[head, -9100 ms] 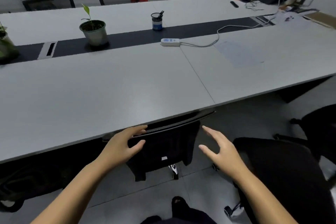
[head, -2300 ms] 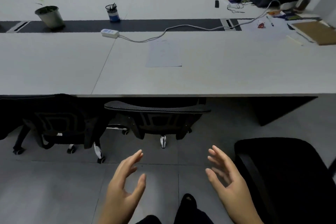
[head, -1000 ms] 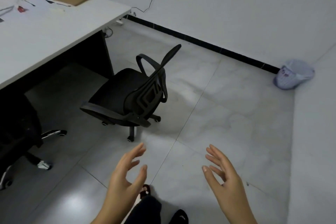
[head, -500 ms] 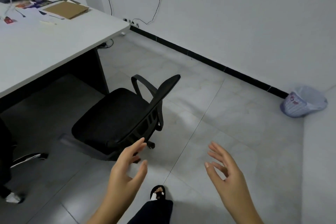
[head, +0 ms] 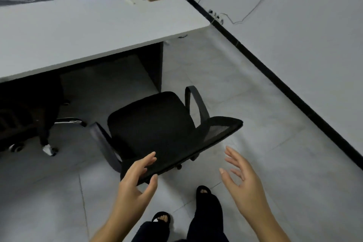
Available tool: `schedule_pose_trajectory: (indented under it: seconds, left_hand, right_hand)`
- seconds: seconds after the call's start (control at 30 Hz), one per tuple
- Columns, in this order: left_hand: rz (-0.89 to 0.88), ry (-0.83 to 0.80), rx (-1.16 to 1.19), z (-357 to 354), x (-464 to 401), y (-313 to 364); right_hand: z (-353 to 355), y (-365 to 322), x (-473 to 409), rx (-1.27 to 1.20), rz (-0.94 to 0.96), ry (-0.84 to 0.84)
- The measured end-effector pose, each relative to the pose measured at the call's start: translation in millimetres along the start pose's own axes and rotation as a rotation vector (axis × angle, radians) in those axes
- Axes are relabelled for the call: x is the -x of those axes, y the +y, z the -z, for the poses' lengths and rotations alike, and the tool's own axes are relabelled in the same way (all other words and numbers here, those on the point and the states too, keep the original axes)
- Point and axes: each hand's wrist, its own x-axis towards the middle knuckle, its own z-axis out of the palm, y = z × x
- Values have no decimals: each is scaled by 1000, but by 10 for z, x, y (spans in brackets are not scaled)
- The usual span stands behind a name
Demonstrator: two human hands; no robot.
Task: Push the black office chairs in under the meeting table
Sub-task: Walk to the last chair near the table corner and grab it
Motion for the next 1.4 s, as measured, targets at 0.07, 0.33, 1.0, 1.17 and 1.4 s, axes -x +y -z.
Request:
schedule_pose_trajectory:
  seconds: [0.07, 0.33, 1.0, 1.17, 1.4]
  left_hand:
    - [50, 70, -67, -163, -34, 25]
    - [155, -89, -648, -684, -210, -157]
    - [387, -86, -845, -566, -1145, -222]
    - [390, -79, -853, -212, -1576, -444]
    - [313, -127, -878, 503, -2189, -860]
  right_hand:
    - [110, 78, -328, 73, 30, -137]
    - [371, 695, -1597, 892, 393, -757]
    - [6, 668, -2794, 997, 617, -676]
    - [-313, 393, -3097, 1030, 581, -683]
    - [-943, 80, -3350, 945, 509, -587]
